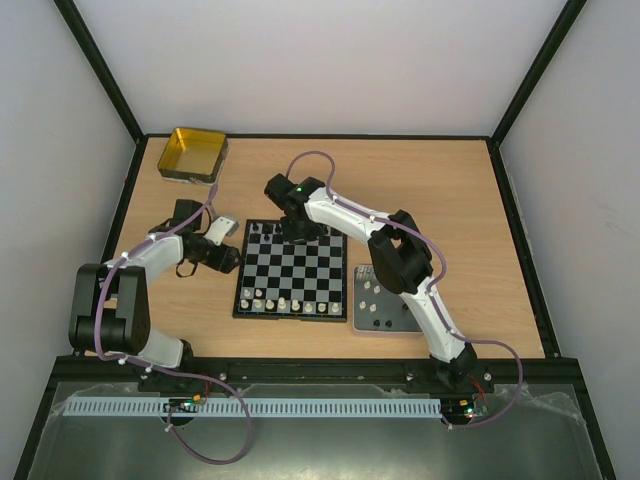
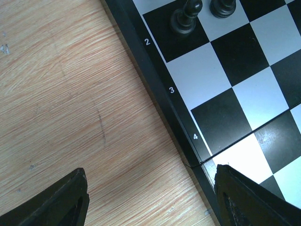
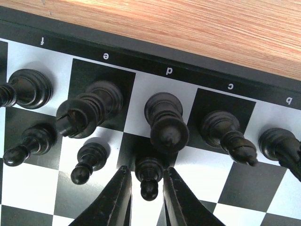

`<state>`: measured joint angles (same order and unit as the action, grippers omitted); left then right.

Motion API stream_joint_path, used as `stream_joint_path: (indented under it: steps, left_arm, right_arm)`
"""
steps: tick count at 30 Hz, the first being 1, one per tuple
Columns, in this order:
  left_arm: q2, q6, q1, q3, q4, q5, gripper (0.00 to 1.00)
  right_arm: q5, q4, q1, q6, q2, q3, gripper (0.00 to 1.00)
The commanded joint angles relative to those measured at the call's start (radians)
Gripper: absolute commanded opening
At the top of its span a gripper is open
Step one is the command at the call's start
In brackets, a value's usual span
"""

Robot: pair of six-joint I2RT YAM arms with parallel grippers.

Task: Set up the chess pieces on the board
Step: Place the chess piece on the chessboard, then pick up the chess piece from the storage box.

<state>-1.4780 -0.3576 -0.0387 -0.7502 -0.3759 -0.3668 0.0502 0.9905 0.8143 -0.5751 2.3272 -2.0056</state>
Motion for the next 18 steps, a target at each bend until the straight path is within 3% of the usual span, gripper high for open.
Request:
stream_joint_path:
  steps: [1,11,18]
  left_arm:
    - [0.011,-0.002,0.007,0.019,-0.004,-0.013,0.73]
    - [0.012,-0.004,0.008,0.019,-0.007,-0.016,0.73]
    - [0.014,-0.004,0.008,0.019,-0.008,-0.017,0.73]
  right_arm:
    - [-0.013,0.033,0.005,0.000,-0.024,-0.026,0.19]
    - [-0.014,0.035,0.006,-0.010,-0.109,0.004,0.26]
    - [-0.001,0.004,0.006,-0.035,-0.262,0.134,0.26]
